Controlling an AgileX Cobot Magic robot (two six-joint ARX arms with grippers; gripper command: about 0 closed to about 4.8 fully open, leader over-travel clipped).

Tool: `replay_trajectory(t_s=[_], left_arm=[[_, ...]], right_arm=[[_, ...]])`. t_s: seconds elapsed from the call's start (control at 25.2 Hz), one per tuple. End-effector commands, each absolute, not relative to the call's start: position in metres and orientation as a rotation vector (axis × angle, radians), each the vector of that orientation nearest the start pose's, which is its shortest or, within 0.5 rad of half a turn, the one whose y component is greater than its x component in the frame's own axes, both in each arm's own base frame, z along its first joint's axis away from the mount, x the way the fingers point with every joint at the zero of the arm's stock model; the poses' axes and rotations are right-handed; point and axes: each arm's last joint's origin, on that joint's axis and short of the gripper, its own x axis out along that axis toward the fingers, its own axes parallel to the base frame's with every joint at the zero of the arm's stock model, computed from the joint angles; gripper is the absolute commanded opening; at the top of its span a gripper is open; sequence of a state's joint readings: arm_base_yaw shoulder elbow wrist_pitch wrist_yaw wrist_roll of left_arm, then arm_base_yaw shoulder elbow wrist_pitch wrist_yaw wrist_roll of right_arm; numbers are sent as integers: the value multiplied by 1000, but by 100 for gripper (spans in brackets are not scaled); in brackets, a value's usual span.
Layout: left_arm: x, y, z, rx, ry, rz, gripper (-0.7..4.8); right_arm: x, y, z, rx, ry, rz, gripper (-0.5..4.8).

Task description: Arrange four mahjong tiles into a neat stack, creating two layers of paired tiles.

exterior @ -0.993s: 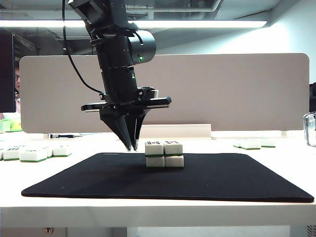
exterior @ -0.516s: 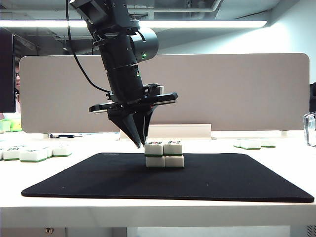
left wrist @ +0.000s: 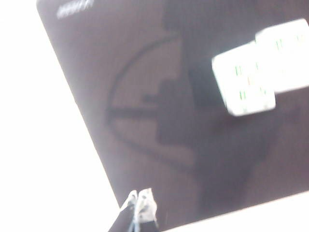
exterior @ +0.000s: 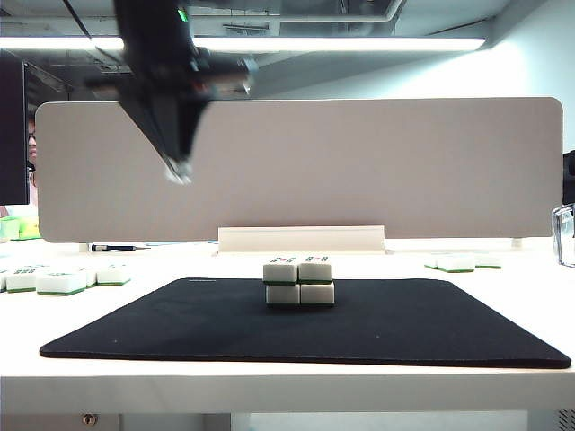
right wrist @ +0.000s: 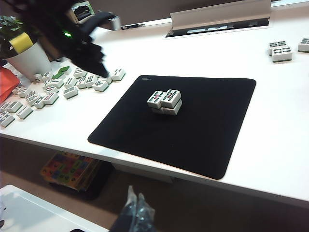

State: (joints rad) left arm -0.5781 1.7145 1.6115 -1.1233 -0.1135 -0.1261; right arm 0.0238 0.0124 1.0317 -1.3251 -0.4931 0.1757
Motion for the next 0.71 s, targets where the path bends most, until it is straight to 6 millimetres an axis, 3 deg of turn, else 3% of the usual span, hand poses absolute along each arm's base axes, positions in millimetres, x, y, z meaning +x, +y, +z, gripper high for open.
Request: replay_trajectory(t_s=[0.04, 0.16, 0.36, 0.56, 0.71], left_arm=[[262, -175, 335, 313, 1148, -358, -6], [229, -170, 368, 301, 1041, -420, -6], [194, -164, 400, 269, 889, -504, -6], [158, -147, 425, 250, 774, -572, -6], [137, -130, 428, 227, 719, -587, -6]], right_arm=[[-81, 12, 319, 236, 319, 489, -1], [-81, 12, 319, 236, 319, 487, -1], [-81, 12, 319, 236, 319, 488, -1], [-81, 12, 319, 236, 319, 487, -1], [-81, 12, 319, 236, 318, 488, -1]])
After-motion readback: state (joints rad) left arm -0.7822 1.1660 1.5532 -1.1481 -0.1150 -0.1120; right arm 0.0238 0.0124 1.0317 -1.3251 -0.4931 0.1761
